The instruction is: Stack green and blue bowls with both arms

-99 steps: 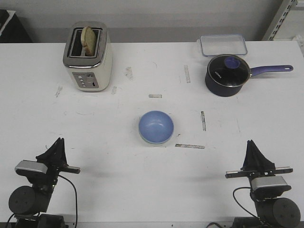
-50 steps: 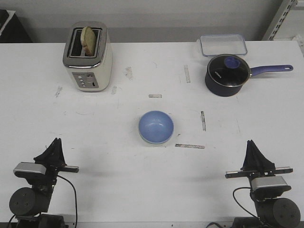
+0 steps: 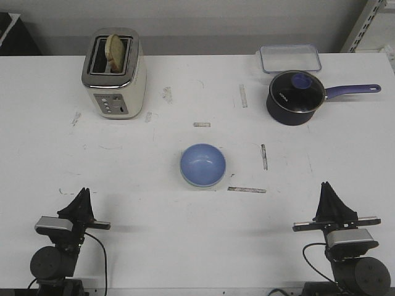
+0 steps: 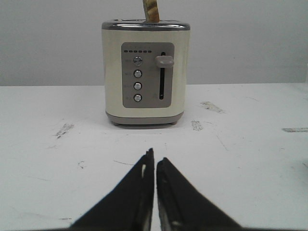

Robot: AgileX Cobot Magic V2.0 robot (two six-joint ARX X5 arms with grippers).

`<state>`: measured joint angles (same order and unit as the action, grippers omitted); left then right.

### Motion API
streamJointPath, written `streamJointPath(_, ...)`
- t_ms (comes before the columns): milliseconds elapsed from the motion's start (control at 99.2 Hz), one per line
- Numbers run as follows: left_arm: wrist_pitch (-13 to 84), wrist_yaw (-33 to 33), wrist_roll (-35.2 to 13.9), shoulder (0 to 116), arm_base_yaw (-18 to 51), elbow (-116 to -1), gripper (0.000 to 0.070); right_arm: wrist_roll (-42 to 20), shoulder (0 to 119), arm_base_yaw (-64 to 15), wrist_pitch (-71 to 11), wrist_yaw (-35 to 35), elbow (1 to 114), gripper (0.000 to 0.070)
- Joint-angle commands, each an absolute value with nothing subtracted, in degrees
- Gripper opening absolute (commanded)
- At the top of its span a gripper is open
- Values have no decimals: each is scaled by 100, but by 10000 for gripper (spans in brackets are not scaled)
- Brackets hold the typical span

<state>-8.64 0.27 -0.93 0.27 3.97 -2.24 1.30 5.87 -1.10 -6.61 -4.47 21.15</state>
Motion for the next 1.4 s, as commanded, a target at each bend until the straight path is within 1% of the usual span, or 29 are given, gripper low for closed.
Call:
streamJointPath(0,-958,36,-62,19,377,-169,1,156,565,-117,-604,-447,2141,6)
streamJointPath(1392,-906,45,-64,19,377,-71,2,154,443,-130,-639,-445,2056,6)
